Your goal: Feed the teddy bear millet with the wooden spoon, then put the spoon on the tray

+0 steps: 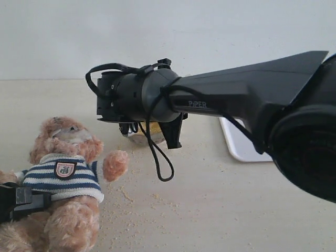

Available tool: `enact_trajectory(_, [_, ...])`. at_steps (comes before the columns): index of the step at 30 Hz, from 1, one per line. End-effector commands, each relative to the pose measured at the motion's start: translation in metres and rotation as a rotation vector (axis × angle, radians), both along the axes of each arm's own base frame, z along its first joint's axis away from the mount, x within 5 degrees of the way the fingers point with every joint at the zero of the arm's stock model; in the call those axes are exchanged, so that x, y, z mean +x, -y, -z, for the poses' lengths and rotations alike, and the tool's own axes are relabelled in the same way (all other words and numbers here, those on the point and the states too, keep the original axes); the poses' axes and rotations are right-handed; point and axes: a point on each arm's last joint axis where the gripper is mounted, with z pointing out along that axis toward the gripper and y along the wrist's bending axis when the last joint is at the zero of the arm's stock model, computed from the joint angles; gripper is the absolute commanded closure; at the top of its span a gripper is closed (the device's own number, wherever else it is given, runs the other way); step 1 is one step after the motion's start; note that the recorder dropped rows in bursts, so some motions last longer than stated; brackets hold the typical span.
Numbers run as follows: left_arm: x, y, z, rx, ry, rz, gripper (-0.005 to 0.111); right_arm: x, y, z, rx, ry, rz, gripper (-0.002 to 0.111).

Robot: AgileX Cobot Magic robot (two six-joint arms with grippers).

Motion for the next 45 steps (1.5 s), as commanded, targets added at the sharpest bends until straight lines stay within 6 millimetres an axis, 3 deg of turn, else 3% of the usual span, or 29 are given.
enact_trajectory(1, [-0.001, 0.0, -0.002, -0.009, 0.012, -0.006, 0.102, 0.003, -0.001, 0.011, -0.039, 0.01, -0.006, 0.104])
enact_trajectory(20, [-0.001, 0.0, -0.002, -0.009, 0.012, -0.006, 0.102, -0.005, -0.002, 0.02, 0.038, -0.093, 0.053, 0.104])
enact_trajectory(30, [-0.001, 0.0, -0.002, -0.009, 0.012, -0.006, 0.102, -0.007, -0.01, 0.001, 0.151, -0.141, 0.069, 0.104])
enact_trajectory(45, [-0.001, 0.0, -0.002, -0.009, 0.012, -0.006, 0.102, -0.009, -0.011, 0.002, 0.16, -0.172, 0.067, 0.104])
